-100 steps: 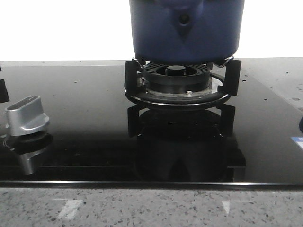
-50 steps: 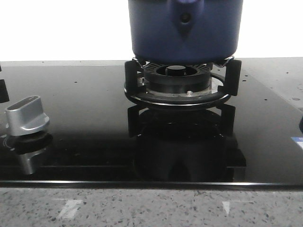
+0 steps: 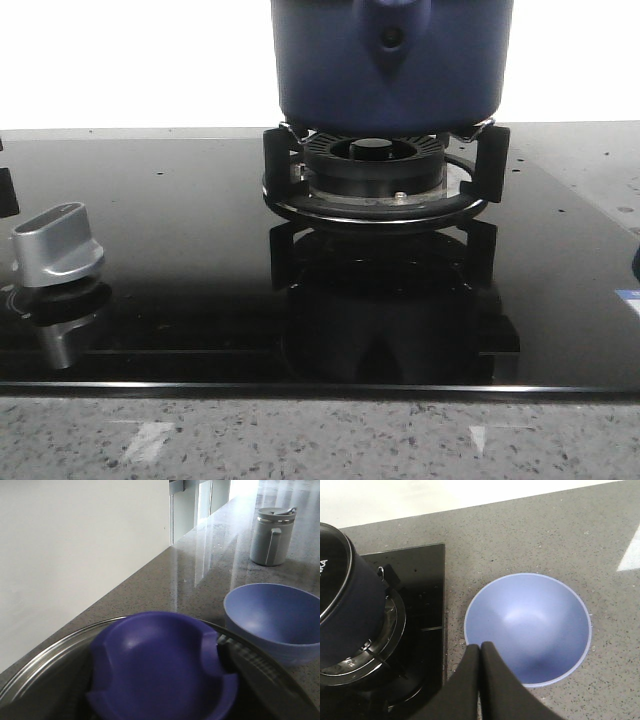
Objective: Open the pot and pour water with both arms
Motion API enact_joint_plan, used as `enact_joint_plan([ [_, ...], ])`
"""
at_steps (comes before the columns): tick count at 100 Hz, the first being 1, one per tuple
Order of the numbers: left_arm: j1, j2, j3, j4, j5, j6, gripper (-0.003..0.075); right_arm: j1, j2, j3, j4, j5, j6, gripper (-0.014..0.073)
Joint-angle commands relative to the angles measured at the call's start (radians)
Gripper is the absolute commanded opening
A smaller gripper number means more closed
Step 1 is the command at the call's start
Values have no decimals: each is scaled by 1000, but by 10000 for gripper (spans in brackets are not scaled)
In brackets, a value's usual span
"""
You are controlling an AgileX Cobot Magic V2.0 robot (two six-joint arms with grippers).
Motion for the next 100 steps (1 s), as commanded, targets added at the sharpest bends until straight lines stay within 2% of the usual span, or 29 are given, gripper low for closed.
enact_joint_plan([
  [1,-8,-44,-34,-84,32,0,314,3,-4,-23,-7,-73,-8,-71],
  [20,-8,-44,-35,-84,15,0,314,3,-4,-23,-7,-73,-8,-71],
  [36,-9,-44,-35,-84,17,70,314,3,-4,-23,-6,-73,-8,-71],
  [59,-9,-44,-35,-84,17,70,314,3,-4,-23,-6,-73,-8,-71],
  [100,-9,-44,-35,-84,95,53,316,3,-4,-23,-6,-73,-8,-71],
])
